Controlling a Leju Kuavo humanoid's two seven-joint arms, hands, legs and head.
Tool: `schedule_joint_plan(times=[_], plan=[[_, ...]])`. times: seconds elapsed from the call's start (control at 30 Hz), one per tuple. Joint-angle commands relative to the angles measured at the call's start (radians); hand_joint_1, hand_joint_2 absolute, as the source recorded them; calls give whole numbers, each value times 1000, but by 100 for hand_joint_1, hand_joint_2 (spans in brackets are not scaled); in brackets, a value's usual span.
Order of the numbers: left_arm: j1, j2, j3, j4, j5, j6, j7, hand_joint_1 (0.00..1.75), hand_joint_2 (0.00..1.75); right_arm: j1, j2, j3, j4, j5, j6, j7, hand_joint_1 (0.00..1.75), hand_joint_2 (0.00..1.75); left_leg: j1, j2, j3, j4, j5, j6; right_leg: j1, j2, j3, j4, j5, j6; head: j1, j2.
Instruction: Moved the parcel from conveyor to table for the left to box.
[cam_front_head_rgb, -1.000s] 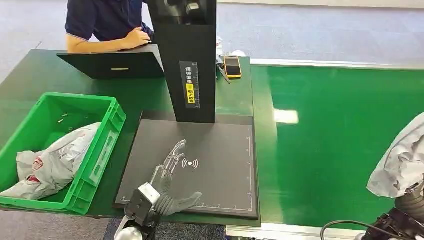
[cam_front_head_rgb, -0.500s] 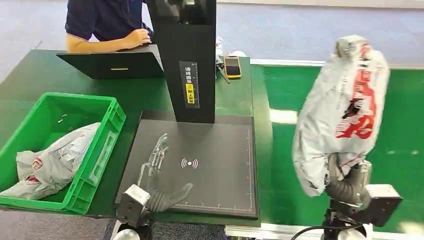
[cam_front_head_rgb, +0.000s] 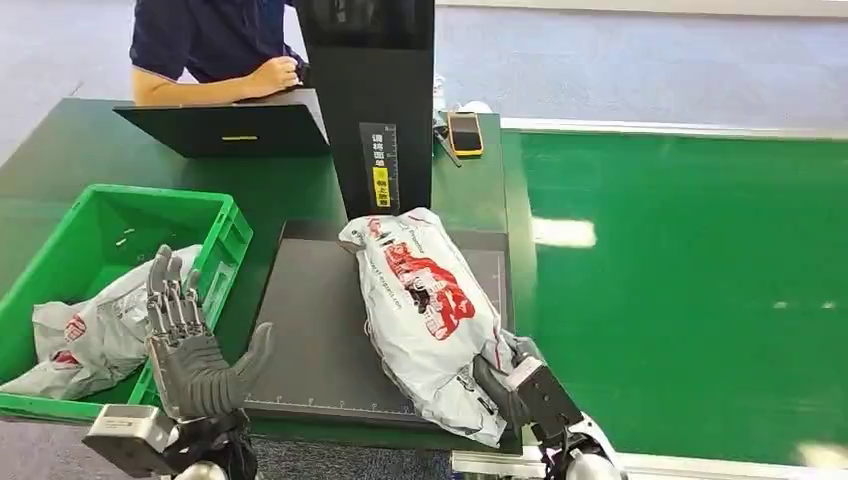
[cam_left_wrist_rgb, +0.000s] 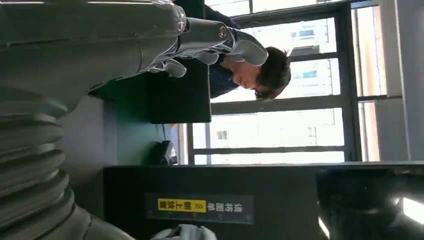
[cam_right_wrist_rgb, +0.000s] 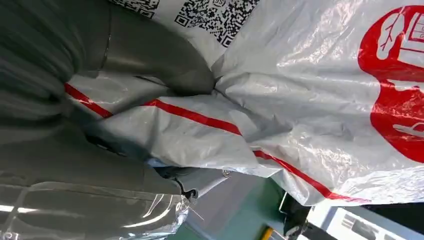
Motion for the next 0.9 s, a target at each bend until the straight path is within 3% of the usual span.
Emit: schedule_joint_plan(times=[0.03, 0.13, 0.17, 0.2, 0.53, 0.77, 0.9], plan=[[44, 29, 2, -43, -9, 24, 15, 0, 175, -107, -94, 80, 174, 15, -41, 38, 175, 175, 1, 4, 2, -2, 1, 0, 1, 1, 1, -3, 2, -2, 0, 0], [74, 38, -10, -46, -12, 32, 8, 0, 175, -101, -106, 56, 179, 39, -92, 28, 175, 175, 0, 2, 3, -2, 1, 1, 1, 1, 2, -3, 2, -1, 0, 0], [73, 42, -15, -41, -8, 34, 4, 0, 175, -101, -101, 36, 183, 47, -124, 28, 141, 175, 0, 2, 2, -1, 0, 0, 0, 0, 2, -2, 1, -1, 0, 0], [71, 43, -17, -36, -7, 34, 3, 0, 175, -105, -101, 26, 186, 42, -126, 29, 0, 175, 0, 2, 3, -2, 1, 1, 1, 0, 2, -3, 1, -1, 0, 0], [51, 38, -26, -13, -17, 8, 26, 0, 175, 30, -96, -51, 48, 44, -152, 34, 0, 175, 0, -2, 1, -1, 1, 0, 1, -4, 1, -1, 0, -1, 0, 0], [48, 32, -21, -11, -26, -14, 31, 0, 175, 58, -96, -63, 23, 43, -167, 29, 0, 175, 0, -2, 1, -1, 1, 0, 1, -3, 1, -2, 0, -1, 0, 0], [6, 61, -83, 37, -127, -107, 110, 0, 175, 99, -89, -127, -96, -5, -217, -33, 0, 175, -1, -2, 0, 0, 1, 0, 0, -3, 0, -1, 0, -1, 0, 0]])
